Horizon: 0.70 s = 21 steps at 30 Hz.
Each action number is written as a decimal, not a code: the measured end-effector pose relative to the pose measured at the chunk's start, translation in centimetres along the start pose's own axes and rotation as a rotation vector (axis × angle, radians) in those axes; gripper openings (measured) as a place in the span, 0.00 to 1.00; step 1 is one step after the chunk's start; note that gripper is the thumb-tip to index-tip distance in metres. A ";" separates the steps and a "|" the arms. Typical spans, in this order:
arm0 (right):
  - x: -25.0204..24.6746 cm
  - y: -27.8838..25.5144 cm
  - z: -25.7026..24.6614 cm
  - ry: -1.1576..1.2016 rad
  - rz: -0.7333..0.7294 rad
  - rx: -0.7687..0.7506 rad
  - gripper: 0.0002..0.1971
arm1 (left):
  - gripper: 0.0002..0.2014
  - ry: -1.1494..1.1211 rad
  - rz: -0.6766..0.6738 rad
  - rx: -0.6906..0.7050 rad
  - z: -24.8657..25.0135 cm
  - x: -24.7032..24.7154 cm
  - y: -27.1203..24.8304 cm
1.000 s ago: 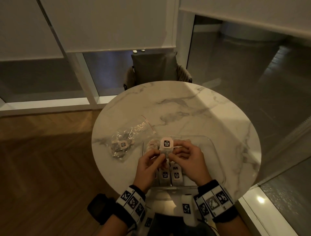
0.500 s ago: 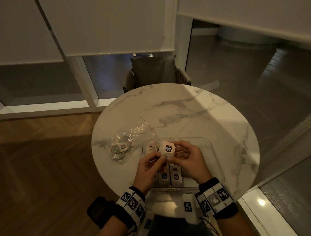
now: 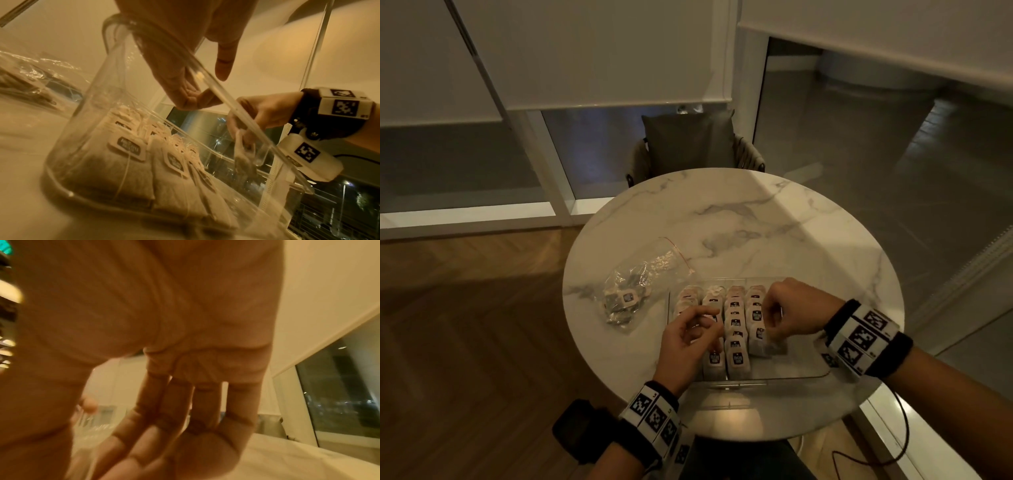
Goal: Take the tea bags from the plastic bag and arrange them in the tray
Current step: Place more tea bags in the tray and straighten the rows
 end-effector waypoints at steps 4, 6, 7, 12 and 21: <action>2.5 0.8 0.4 -0.006 -0.301 0.113 0.10 | 0.08 0.007 0.003 -0.001 0.1 -0.1 0.0; 3.0 1.6 0.1 -0.053 -0.345 0.107 0.08 | 0.08 0.009 0.009 0.001 0.2 -0.2 -0.1; 3.1 2.0 0.0 -0.085 -0.345 0.102 0.06 | 0.08 0.008 0.008 0.000 0.2 -0.2 -0.1; 2.4 3.7 0.0 -0.161 -0.259 0.082 0.06 | 0.07 0.003 0.011 0.007 0.3 -0.3 -0.2; 1.6 2.2 1.4 -0.108 -0.152 0.101 0.07 | 0.07 0.027 0.010 0.024 0.2 -0.3 -0.2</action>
Point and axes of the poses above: each hand's wrist, its own y-axis towards the middle knuckle, its own x-axis out of the palm, z = x × y, the point moved 7 cm from there along y, towards the middle knuckle, and after that the axes turned 13 degrees about y, right-handed, at the moved point
